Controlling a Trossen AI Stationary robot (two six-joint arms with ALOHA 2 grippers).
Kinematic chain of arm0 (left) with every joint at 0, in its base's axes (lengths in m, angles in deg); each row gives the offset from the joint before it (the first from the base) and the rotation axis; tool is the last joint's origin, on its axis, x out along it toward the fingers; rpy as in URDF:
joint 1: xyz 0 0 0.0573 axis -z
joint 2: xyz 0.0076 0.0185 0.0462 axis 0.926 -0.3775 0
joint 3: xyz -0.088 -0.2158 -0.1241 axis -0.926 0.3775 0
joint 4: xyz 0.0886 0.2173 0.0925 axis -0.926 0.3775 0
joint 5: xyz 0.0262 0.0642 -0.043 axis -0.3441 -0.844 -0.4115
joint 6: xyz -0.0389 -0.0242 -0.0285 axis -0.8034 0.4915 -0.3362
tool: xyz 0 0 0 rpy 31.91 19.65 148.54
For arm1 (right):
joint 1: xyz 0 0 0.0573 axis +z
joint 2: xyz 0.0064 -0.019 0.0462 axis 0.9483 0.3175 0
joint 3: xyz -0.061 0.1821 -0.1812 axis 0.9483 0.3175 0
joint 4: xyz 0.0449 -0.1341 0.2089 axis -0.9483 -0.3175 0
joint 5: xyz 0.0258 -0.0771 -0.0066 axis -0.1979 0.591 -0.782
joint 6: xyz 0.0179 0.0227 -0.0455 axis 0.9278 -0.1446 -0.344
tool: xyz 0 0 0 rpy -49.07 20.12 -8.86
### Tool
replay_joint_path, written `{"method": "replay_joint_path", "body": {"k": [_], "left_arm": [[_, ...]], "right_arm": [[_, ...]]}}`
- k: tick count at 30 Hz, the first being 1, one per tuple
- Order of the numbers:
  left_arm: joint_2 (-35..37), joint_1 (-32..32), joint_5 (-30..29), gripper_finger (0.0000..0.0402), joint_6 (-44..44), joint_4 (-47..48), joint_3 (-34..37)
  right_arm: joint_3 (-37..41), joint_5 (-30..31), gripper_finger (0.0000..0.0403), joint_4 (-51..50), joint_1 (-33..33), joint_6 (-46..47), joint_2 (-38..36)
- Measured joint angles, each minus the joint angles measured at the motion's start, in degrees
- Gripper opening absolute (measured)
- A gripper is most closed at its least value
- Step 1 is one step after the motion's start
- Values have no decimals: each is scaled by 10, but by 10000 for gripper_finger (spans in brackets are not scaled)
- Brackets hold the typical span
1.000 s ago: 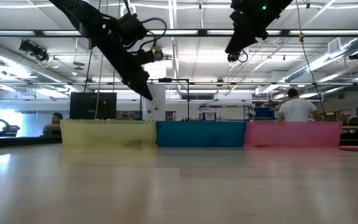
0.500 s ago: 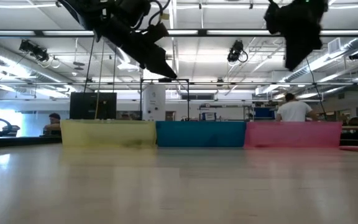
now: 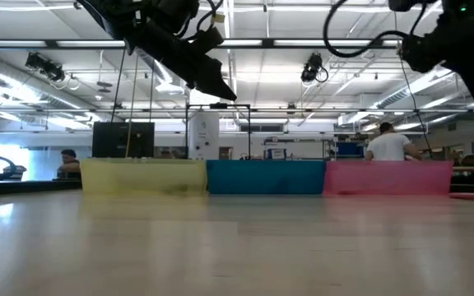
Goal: Sort silverware by color (type)
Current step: Put the pink fork into the red bin
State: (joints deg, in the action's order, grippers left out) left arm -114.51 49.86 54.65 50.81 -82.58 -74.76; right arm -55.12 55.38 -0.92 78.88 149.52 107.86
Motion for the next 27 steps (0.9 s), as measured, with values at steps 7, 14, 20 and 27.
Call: {"method": "replay_joint_path", "body": {"k": [7, 14, 20, 27], "left_arm": [[0, 0, 0, 119, -3, 0, 0], [0, 0, 0, 119, -38, 0, 0], [0, 0, 1, 119, -66, 0, 0], [0, 0, 1, 119, -71, 0, 0]], "right_arm": [[45, -4, 145, 16, 102, 100, 0], [78, 6, 145, 99, 205, 157, 16], [88, 6, 145, 117, 269, 176, 81], [88, 8, 145, 122, 317, 177, 170]]}}
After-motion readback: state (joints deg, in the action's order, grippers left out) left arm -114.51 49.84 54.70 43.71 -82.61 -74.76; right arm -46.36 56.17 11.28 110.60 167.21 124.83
